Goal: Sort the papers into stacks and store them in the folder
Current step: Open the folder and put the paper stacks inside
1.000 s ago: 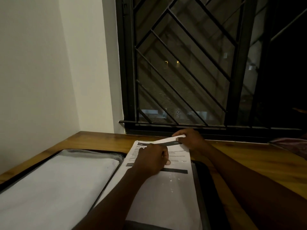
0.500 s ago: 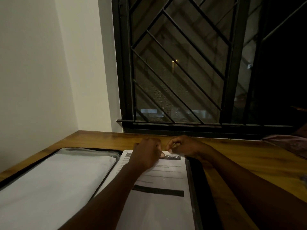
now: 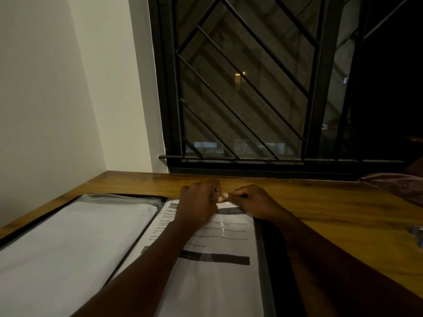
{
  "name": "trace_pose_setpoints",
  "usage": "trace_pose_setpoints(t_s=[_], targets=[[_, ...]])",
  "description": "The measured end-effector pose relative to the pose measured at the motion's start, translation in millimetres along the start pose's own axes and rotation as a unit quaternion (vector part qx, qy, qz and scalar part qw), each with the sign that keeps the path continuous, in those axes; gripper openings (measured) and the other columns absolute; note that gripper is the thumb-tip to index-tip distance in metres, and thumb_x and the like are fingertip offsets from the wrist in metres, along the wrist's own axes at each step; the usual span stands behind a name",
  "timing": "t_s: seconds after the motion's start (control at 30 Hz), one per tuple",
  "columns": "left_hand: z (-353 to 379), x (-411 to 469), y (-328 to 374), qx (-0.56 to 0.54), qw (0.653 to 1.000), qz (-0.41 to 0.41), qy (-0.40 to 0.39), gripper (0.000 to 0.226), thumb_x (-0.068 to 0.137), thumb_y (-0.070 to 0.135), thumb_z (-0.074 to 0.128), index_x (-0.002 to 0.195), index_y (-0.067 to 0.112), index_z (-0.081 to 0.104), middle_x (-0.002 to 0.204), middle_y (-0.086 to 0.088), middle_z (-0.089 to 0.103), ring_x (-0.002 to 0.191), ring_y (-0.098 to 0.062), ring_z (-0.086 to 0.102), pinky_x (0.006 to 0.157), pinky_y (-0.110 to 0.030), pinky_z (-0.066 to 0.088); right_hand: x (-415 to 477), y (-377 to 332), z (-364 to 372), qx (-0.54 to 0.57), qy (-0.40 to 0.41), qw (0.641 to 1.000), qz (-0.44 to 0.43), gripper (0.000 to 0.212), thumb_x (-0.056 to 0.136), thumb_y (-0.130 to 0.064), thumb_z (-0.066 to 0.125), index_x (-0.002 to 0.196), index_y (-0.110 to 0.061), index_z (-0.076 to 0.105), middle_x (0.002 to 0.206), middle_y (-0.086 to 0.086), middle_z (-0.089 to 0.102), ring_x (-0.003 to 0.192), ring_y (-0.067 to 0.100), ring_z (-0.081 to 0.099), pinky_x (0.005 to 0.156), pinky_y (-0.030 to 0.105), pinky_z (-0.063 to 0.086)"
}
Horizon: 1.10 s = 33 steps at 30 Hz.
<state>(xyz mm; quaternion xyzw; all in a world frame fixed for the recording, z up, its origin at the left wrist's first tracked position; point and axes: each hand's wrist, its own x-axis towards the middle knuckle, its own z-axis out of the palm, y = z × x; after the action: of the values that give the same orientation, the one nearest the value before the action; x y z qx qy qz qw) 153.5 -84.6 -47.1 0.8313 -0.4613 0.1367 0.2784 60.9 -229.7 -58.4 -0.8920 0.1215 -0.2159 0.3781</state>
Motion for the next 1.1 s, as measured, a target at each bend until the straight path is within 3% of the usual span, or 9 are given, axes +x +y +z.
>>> trace_pose_setpoints(t_s=[0.23, 0.33, 0.43, 0.53, 0.63, 0.7, 0.8, 0.97, 1.1], targets=[[2.0, 1.0, 0.7, -0.011, 0.999, -0.022, -0.033, 0.025, 0.08, 0.008, 0.064, 0.08, 0.03, 0.051, 0.078, 0.006, 0.063, 0.089, -0.02, 0.058, 0.099, -0.042, 0.039, 2.1, 4.7, 1.4, -0.038, -0.004, 0.998, -0.048, 0.042, 0.088, -0.042, 0.062, 0.055, -0.015, 0.058, 0.063, 0.002, 0.052, 0.06, 0.006, 0.048, 0.061, 0.026, 0.04], [4.8, 2.0, -1.2, -0.006, 0.999, -0.032, -0.032, 0.026, 0.081, 0.008, 0.063, 0.08, 0.031, 0.052, 0.079, 0.006, 0.064, 0.09, -0.021, 0.058, 0.1, -0.045, 0.038, -0.7, 3.3, 2.3, -0.047, 0.012, 0.998, -0.045, 0.038, 0.088, -0.041, 0.062, 0.069, -0.009, 0.069, 0.074, 0.01, 0.063, 0.068, 0.013, 0.056, 0.065, 0.03, 0.045], [7.1, 2.1, -4.0, -0.007, 0.999, -0.032, -0.028, 0.02, 0.085, 0.012, 0.062, 0.078, 0.03, 0.056, 0.083, 0.006, 0.067, 0.091, -0.018, 0.059, 0.102, -0.046, 0.036, -4.9, 1.6, 0.7, 0.005, 0.071, 0.997, -0.02, 0.026, 0.091, -0.041, 0.059, 0.081, -0.021, 0.072, 0.079, -0.003, 0.068, 0.072, 0.002, 0.061, 0.068, 0.021, 0.046], [7.0, 2.6, -7.2, -0.039, 0.998, -0.025, -0.04, 0.014, 0.089, 0.024, 0.063, 0.079, 0.03, 0.057, 0.085, 0.01, 0.066, 0.092, -0.014, 0.058, 0.103, -0.046, 0.034, -6.9, -0.8, -4.1, 0.09, 0.149, 0.984, 0.025, 0.017, 0.093, -0.037, 0.057, 0.089, -0.025, 0.068, 0.088, -0.004, 0.069, 0.085, 0.011, 0.066, 0.077, 0.029, 0.053], [1.6, -2.3, -10.2, -0.084, 0.996, -0.003, -0.03, 0.009, 0.088, 0.034, 0.066, 0.09, 0.033, 0.058, 0.09, 0.012, 0.063, 0.092, -0.012, 0.058, 0.098, -0.046, 0.044, -10.2, -7.1, -14.5, 0.094, 0.202, 0.974, 0.048, 0.01, 0.094, -0.028, 0.057, 0.094, -0.023, 0.065, 0.09, -0.006, 0.065, 0.084, 0.009, 0.063, 0.066, 0.021, 0.052], [-4.0, -8.6, -14.9, -0.094, 0.995, 0.01, -0.017, 0.016, 0.087, 0.033, 0.068, 0.101, 0.031, 0.061, 0.103, 0.007, 0.065, 0.098, -0.014, 0.059, 0.096, -0.047, 0.047, -14.3, -10.5, -19.5, 0.071, 0.22, 0.971, 0.057, 0.008, 0.094, -0.022, 0.057, 0.096, -0.021, 0.065, 0.089, -0.012, 0.06, 0.081, 0.002, 0.057, 0.061, 0.013, 0.042], [-18.7, -20.1, -19.0, -0.088, 0.996, 0.008, -0.01, 0.03, 0.087, 0.032, 0.069, 0.116, 0.026, 0.06, 0.119, 0.001, 0.062, 0.107, -0.017, 0.058, 0.098, -0.045, 0.047, -25.6, -16.3, -18.2, 0.018, 0.199, 0.975, 0.096, 0.007, 0.092, -0.021, 0.06, 0.094, -0.017, 0.065, 0.092, -0.008, 0.059, 0.082, 0.003, 0.053, 0.062, 0.013, 0.037], [-49.6, -44.8, -21.4, -0.06, 0.993, -0.038, -0.09, 0.052, 0.088, 0.041, 0.067, 0.134, 0.024, 0.047, 0.134, -0.004, 0.054, 0.119, -0.022, 0.052, 0.1, -0.045, 0.046, -46.8, -39.9, -13.5, -0.153, 0.067, 0.972, 0.164, 0.037, 0.091, -0.042, 0.058, 0.102, -0.008, 0.066, 0.099, 0.005, 0.065, 0.096, 0.021, 0.061, 0.075, 0.026, 0.041], [-74.2, -68.4, -29.6, -0.021, 0.985, -0.058, -0.16, 0.068, 0.088, 0.051, 0.063, 0.145, 0.026, 0.036, 0.146, -0.006, 0.042, 0.133, -0.027, 0.04, 0.108, -0.048, 0.039, -58.6, -57.4, -14.9, -0.092, 0.09, 0.982, 0.141, 0.031, 0.086, -0.037, 0.067, 0.101, -0.01, 0.065, 0.097, 0.0, 0.062, 0.089, 0.016, 0.059, 0.07, 0.024, 0.042]])
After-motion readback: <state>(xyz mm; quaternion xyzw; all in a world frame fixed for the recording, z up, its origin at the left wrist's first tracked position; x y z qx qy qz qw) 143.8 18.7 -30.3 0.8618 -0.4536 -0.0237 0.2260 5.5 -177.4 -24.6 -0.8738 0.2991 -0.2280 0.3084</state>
